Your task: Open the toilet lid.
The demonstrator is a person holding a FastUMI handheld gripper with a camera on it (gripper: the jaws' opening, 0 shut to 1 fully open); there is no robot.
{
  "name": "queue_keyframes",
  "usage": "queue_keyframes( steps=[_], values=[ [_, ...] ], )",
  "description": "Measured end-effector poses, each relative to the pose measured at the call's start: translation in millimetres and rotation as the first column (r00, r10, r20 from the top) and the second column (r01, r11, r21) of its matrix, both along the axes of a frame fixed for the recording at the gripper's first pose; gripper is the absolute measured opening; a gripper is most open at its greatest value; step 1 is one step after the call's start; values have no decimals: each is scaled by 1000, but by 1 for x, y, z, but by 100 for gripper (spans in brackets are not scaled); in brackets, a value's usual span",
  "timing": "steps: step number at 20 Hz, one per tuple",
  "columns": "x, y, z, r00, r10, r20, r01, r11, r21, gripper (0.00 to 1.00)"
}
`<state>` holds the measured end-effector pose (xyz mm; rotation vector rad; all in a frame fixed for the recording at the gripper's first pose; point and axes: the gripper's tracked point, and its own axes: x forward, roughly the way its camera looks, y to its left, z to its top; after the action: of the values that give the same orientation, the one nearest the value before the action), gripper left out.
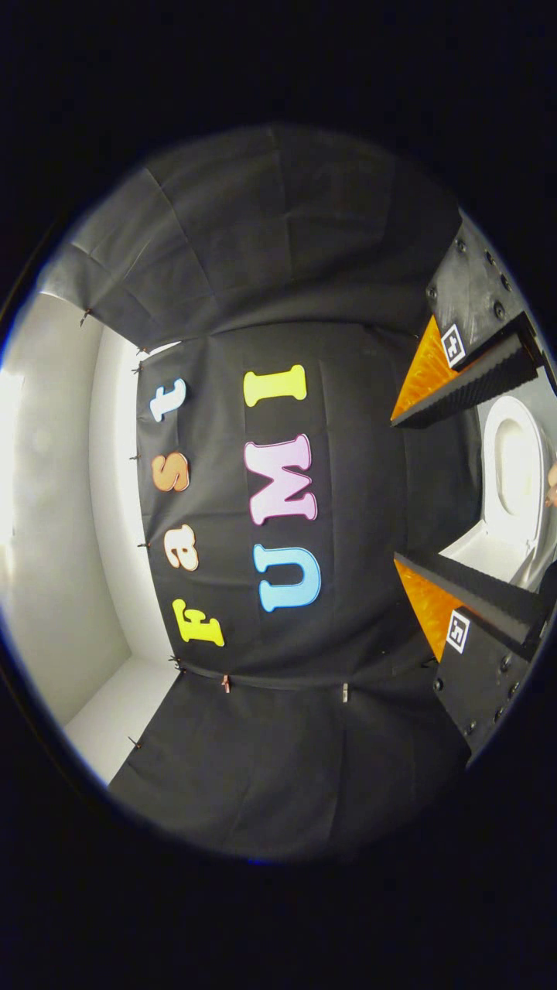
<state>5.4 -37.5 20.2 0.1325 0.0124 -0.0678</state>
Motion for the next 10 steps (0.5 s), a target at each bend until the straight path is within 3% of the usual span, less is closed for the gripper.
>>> queue_keyframes(
  steps=[10],
  values=[
    [-6, -5, 7, 1000, 3, 2, -3, 1000, -12, 97]
  ],
)
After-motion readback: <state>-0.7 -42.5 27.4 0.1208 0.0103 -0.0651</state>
